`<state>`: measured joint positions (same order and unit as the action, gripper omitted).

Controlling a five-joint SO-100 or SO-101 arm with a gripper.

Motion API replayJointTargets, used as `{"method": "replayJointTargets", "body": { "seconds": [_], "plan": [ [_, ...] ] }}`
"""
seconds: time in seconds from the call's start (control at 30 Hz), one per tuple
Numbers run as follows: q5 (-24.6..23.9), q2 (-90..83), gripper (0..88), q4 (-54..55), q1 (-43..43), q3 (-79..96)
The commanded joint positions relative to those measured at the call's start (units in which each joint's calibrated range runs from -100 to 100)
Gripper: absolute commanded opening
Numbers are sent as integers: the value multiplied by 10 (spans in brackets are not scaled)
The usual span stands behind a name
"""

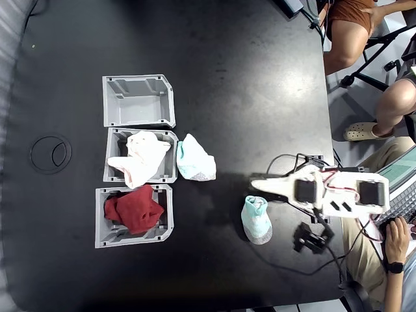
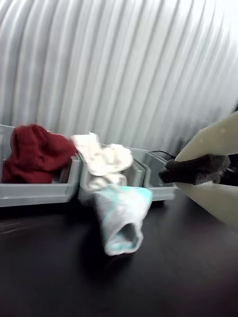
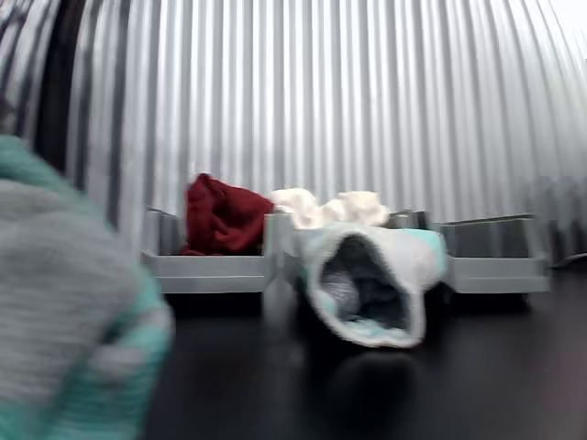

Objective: Put the sock in the container

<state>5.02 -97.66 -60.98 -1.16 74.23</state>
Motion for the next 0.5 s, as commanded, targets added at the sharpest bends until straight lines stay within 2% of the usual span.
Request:
{"method": "replayJointTargets", "body": {
  "seconds": [0.0,0.47],
  "plan": [
    [3,54,14,-17,29,-47],
    [3,372,13,-17,188,-206]
  ]
}}
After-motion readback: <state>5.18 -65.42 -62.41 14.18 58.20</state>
